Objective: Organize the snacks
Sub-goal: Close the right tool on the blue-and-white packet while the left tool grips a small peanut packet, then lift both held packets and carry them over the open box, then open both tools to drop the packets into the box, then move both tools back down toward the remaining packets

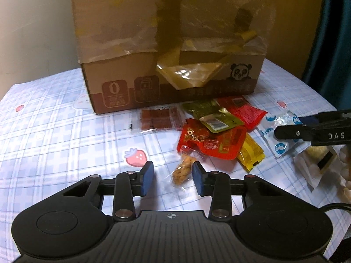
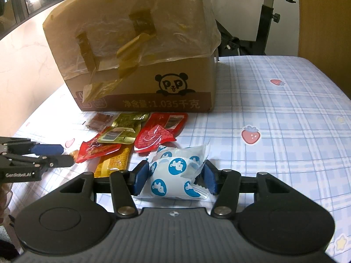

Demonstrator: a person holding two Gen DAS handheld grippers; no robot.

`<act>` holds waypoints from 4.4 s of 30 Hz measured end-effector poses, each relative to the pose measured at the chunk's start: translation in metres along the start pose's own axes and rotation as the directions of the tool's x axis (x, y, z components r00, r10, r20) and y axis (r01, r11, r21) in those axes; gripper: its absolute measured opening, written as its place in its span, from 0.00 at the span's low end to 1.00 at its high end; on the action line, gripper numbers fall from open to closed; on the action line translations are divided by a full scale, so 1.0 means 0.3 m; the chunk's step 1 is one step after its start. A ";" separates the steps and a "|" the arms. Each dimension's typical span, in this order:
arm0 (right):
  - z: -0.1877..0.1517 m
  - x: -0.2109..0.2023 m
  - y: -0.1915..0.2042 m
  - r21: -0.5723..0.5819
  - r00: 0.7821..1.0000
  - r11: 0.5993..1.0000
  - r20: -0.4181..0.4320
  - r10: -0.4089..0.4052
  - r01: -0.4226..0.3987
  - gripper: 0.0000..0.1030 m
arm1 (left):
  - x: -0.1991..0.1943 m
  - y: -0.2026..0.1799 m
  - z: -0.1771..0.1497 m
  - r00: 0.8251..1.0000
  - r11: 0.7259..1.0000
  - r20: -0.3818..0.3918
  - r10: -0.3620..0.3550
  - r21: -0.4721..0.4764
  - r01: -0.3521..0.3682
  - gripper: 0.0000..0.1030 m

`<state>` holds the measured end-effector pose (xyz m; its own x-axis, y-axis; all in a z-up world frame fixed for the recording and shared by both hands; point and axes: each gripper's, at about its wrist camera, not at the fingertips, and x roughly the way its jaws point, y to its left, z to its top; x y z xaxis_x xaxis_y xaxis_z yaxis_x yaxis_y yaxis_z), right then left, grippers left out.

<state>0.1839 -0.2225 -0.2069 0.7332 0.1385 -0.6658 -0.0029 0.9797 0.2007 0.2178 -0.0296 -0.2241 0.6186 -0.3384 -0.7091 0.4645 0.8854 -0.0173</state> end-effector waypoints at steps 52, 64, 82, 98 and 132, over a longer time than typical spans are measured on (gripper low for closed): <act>0.376 -0.348 0.045 -0.048 0.914 0.992 0.386 0.129 -0.120 0.43 | -0.429 0.105 0.356 0.887 0.991 0.461 0.032 -0.127 0.031 0.20; 0.687 -0.231 0.191 -0.229 0.886 0.972 0.438 0.153 -0.054 0.42 | -0.267 0.103 0.681 0.903 0.996 0.430 0.014 -0.089 0.027 0.20; 0.704 -0.060 0.249 -0.294 0.927 0.956 0.359 0.108 0.003 0.54 | -0.280 0.139 0.666 0.917 0.997 0.395 0.057 -0.074 -0.030 0.68; 0.449 -0.260 0.159 -0.204 0.941 0.975 0.304 0.149 -0.088 0.55 | -0.402 0.102 0.420 0.926 0.995 0.371 0.062 -0.101 -0.026 0.69; -0.053 -0.084 0.005 -0.471 0.980 0.870 -0.189 0.064 -0.147 0.84 | -0.192 0.065 0.125 0.993 0.966 0.122 -0.005 -0.256 0.037 0.68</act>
<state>0.1545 -0.2223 -0.2012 0.5899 0.2256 -0.7753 -0.4306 0.9002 -0.0657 0.2149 -0.0049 -0.1571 0.6888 -0.3794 -0.6177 0.3088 0.9245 -0.2234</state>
